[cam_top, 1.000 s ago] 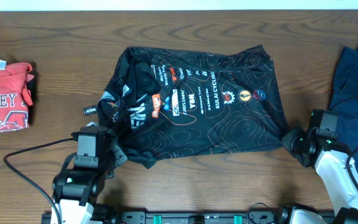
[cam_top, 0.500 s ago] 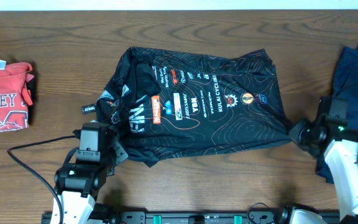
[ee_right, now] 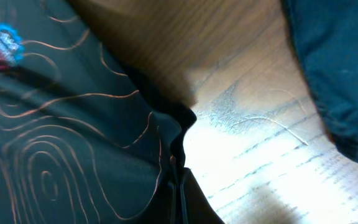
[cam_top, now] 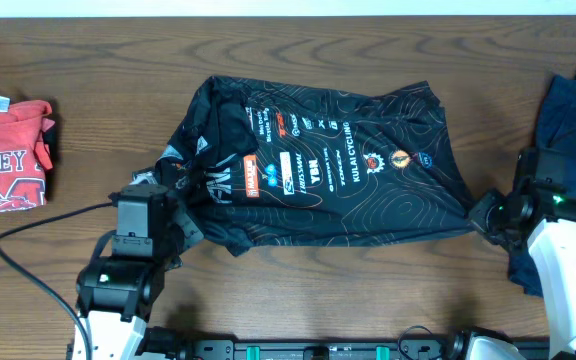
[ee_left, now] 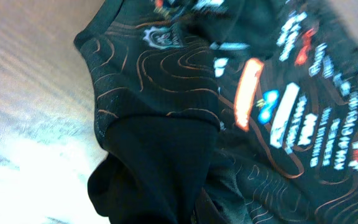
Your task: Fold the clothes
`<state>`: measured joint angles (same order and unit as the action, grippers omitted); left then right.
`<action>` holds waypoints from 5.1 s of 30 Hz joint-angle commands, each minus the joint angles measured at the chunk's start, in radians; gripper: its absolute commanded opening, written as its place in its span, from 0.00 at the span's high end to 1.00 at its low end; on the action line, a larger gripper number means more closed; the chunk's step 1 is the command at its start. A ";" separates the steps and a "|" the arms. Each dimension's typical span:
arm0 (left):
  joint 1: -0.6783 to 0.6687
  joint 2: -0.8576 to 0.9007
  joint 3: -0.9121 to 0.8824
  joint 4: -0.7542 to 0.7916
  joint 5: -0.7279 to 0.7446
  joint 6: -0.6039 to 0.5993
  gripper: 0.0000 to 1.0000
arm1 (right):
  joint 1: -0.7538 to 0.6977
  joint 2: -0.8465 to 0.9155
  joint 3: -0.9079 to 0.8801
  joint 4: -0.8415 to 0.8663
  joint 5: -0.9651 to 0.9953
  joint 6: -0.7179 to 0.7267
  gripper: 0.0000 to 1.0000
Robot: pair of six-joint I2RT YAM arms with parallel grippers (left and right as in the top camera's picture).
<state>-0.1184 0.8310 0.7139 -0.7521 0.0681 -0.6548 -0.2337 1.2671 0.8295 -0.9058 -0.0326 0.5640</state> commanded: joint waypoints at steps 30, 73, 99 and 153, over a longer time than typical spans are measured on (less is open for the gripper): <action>0.004 0.171 0.089 0.164 -0.048 0.006 0.94 | -0.002 0.246 0.374 -0.163 -0.006 -0.109 0.99; 0.005 0.577 0.091 0.563 -0.164 -0.077 0.94 | 0.129 0.716 0.597 0.053 -0.016 -0.011 0.99; -0.051 0.331 0.097 0.380 -0.302 -0.125 0.94 | 0.114 0.716 0.597 0.028 0.018 -0.003 0.98; -0.050 0.680 0.380 0.344 -0.060 0.259 0.46 | 0.244 0.719 0.887 -0.266 -0.037 -0.332 0.41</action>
<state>-0.1684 1.4677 1.0691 -0.3904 -0.0677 -0.4549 -0.0040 1.9858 1.7084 -1.1584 -0.0780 0.2794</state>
